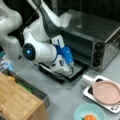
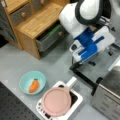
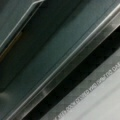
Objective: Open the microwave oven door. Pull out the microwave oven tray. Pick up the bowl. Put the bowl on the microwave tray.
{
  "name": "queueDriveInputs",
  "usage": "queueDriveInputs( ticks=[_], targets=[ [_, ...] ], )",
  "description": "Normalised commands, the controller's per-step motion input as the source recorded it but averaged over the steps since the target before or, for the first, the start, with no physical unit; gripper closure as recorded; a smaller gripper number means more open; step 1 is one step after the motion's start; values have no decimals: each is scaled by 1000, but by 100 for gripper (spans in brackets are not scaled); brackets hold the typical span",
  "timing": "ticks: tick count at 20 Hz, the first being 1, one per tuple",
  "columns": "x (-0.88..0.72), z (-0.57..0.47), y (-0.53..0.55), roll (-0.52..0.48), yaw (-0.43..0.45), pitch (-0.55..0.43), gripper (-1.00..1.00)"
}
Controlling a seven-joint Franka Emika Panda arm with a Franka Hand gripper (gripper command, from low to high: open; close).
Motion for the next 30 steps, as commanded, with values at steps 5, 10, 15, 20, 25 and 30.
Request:
queueDriveInputs(
  ticks=[5, 10, 15, 20, 25, 30],
  targets=[
    [20, -24, 228, 203, 82, -21, -100],
    [-7, -36, 259, 210, 37, -9, -100],
    [23, -94, 137, 183, -17, -42, -100],
    [41, -136, 7, 167, -21, -75, -100],
    [7, -183, 30, 197, 6, -93, -100],
    [9, -190, 85, 241, 23, -75, -100]
  ],
)
